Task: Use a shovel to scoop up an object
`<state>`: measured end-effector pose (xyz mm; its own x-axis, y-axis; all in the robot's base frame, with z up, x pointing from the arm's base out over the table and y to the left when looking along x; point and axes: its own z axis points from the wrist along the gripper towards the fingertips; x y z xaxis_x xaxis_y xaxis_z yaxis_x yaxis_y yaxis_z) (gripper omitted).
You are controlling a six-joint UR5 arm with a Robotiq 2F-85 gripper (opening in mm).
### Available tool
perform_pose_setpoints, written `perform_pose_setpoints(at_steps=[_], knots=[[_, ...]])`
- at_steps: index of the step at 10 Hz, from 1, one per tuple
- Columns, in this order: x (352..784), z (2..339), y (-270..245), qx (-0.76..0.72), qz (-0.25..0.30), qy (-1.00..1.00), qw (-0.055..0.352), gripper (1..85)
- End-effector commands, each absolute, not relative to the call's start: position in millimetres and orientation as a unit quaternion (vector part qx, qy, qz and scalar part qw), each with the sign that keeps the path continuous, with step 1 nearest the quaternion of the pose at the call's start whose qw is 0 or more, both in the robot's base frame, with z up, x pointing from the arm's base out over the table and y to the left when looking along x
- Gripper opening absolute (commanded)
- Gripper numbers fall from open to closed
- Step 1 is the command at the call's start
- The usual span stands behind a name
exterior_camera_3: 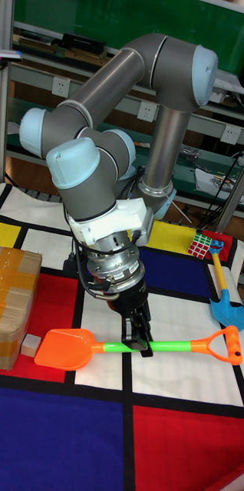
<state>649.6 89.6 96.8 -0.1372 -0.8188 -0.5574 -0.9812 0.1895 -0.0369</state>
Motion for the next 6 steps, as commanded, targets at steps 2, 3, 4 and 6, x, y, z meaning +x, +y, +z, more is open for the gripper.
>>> perform_pose_setpoints(at_steps=[2,3,4,6], knots=[[652.0,106.2,98.6,-0.6,0.19,0.735,0.253,1.0],[651.6,107.1,99.9,-0.599,0.193,0.734,0.255,1.0],[650.9,108.9,102.5,-0.6,0.197,0.731,0.258,1.0],[650.9,112.2,106.8,-0.599,0.205,0.728,0.264,1.0]])
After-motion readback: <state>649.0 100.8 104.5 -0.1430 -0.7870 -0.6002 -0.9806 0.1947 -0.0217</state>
